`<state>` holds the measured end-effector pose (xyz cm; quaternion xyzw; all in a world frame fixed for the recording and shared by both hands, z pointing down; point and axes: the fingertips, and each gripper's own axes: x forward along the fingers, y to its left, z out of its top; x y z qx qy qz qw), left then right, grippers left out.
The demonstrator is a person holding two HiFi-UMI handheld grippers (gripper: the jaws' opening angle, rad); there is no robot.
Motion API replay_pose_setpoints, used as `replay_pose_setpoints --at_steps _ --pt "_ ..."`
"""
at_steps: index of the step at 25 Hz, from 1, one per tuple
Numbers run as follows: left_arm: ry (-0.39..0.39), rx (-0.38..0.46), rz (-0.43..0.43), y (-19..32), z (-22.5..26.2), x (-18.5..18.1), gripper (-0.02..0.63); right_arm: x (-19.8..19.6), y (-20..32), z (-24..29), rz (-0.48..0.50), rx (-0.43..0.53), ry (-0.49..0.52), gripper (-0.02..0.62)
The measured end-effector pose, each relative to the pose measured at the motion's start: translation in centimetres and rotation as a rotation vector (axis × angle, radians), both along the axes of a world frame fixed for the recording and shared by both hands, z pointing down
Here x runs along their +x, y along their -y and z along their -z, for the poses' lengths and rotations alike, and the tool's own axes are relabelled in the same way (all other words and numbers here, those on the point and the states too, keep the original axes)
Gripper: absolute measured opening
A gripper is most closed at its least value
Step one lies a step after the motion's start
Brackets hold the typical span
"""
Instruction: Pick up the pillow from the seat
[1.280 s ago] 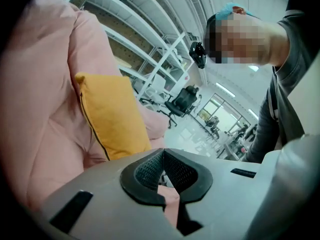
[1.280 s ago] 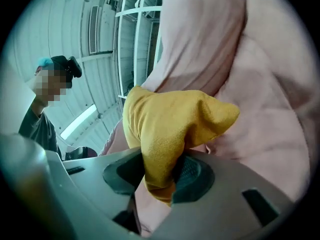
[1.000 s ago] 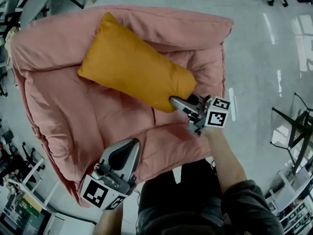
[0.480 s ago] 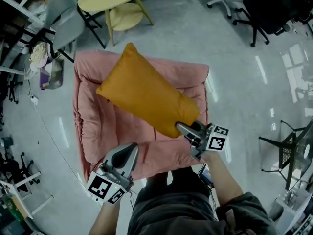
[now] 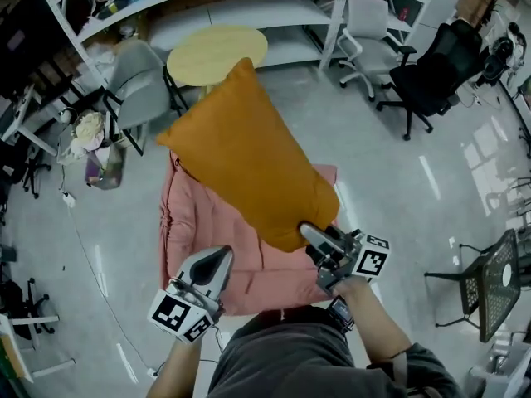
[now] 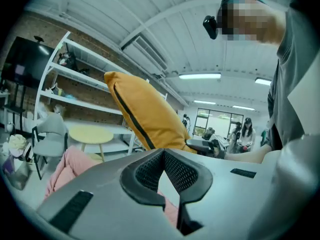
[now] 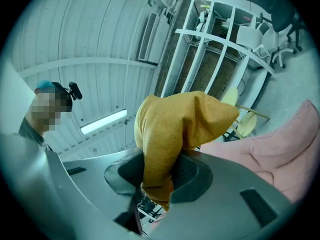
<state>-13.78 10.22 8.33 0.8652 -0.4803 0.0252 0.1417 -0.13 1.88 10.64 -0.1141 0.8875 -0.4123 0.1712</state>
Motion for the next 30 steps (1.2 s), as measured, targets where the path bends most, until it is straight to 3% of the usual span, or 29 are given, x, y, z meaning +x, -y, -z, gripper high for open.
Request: replay_pose_setpoints --at_steps 6,13,21,30 --pt "0.011 0.094 0.000 -1.2 3.3 -0.6 0.011 -0.3 -2.2 5.8 -0.012 0.053 0.090 0.110" --pt "-0.003 0.163 0.001 -2.1 5.4 -1.0 0.011 0.0 -4.5 9.4 -0.019 0.111 0.102 0.110" --pt "-0.020 0.188 0.019 -2.6 6.4 -1.8 0.011 0.1 -5.5 10.5 -0.024 0.100 0.161 0.110" --pt "-0.042 0.173 0.014 -2.5 6.1 -2.7 0.011 -0.6 -5.9 9.9 -0.028 0.084 0.159 0.110"
